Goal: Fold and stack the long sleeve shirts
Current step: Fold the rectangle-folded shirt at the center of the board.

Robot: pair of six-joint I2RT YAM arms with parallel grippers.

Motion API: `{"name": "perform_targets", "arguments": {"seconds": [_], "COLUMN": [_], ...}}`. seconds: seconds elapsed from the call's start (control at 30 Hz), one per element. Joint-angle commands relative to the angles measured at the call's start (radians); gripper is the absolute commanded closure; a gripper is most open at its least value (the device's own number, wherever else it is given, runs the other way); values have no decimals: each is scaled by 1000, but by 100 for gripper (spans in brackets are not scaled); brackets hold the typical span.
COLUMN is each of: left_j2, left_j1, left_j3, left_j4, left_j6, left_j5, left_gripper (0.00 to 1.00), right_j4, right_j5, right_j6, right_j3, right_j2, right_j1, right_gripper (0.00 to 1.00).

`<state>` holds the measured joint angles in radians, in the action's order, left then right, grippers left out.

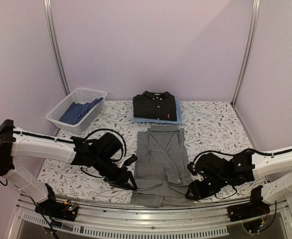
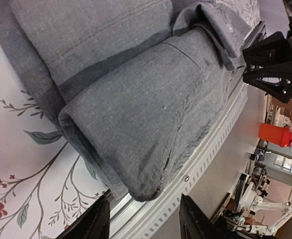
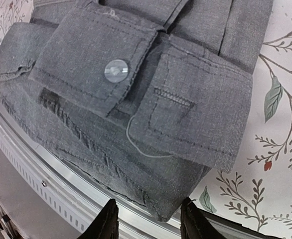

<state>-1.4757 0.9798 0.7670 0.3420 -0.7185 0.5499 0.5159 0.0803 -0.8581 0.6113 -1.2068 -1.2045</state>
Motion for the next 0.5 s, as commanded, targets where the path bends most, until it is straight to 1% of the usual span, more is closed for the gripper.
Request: {"name": "perform_targets", "arguments": {"seconds": [0.0, 0.07, 0.2, 0.27, 0.33, 0.47], "left_j2": [-29, -35, -45, -49, -50, -62], "left_j1": [16, 20, 21, 20, 18, -9], "left_j3": [36, 45, 71, 89, 107, 134], "left_j4": [-25, -24, -17, -7, 5, 12], "left_j6": [-4, -7, -8, -7, -7, -9], "left_j5": [24, 27, 26, 23, 11, -8], "left_gripper": [59, 65, 83, 91, 96, 100], "right_j4": [-41, -41, -31, -12, 11, 18], "right_j5": [-22, -26, -39, -59, -74, -75], "right_j6": [-12, -10, 3, 4, 4, 17], "right_j3": [6, 23, 54, 81, 110, 147], "right_j2": [-27, -42, -55, -56, -55, -39], "right_j1": [-7, -7, -8, -5, 7, 91], "right_gripper": [65, 73, 92, 99, 100, 100]}}
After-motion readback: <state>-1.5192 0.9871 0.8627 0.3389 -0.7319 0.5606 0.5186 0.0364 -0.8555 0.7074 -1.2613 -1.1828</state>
